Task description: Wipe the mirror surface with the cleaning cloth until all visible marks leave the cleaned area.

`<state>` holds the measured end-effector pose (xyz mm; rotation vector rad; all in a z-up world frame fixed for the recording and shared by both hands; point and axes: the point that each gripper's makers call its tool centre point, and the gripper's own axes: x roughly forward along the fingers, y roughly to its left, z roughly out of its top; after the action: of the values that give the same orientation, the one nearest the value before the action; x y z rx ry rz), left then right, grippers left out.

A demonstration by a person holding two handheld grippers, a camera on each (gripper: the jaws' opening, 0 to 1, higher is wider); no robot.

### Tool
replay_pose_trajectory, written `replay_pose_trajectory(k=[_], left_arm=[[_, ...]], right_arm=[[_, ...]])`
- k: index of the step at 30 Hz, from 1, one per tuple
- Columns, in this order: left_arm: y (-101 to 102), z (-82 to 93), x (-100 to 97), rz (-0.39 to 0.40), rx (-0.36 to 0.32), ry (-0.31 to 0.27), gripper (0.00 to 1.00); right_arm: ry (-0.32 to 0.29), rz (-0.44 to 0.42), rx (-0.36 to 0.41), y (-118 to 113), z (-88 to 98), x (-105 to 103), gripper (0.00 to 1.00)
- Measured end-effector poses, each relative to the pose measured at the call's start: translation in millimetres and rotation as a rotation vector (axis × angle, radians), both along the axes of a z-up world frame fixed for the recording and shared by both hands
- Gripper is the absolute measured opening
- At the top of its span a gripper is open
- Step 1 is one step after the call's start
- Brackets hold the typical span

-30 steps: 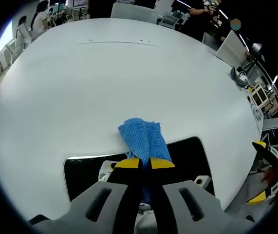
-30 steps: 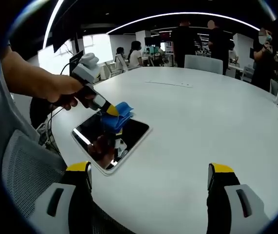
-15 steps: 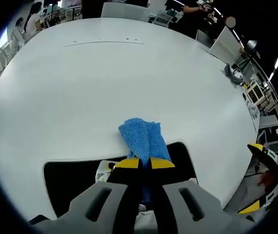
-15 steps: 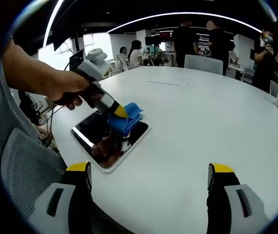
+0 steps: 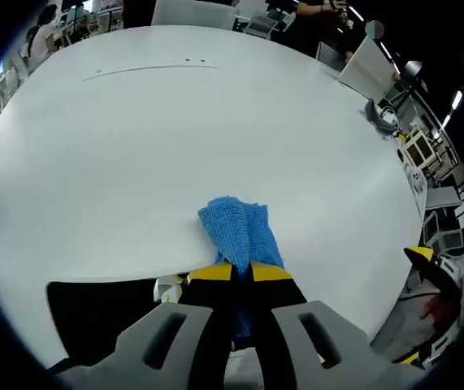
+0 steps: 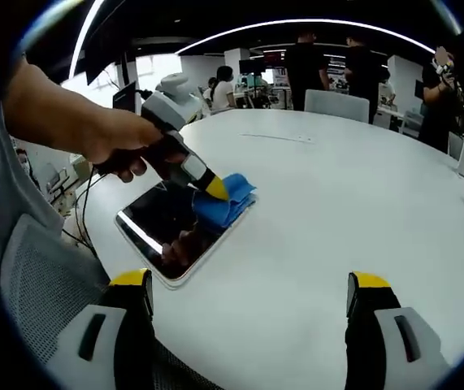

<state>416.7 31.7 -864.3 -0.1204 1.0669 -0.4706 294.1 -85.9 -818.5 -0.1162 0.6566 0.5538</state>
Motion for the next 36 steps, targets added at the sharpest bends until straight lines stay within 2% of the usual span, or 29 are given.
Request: replay_pose_trajectory(k=[10,16,28,36], left_arm=[[1,0.5,-1.6,-0.017,0.008,-0.011,0.03],[1,0.3,-6.0,-0.010,-0.013,-0.003,0.03],[3,-0.1,-30.4,-0.034,-0.019,-0.011,0.03],[4,0.1,-38.1,-0.047,-0.017,-0.006,0.03]], right_arm=[[0.000,-0.006,0.003,0,-0.2,0,0.98],[-0.002,-0.010,0.005,0,0.2,1,0.98],[-0.011,-0.006,0.005,-1,1.3,2,0.98],[-0.013,0.005,0.003,2,2.0,1,0.98]])
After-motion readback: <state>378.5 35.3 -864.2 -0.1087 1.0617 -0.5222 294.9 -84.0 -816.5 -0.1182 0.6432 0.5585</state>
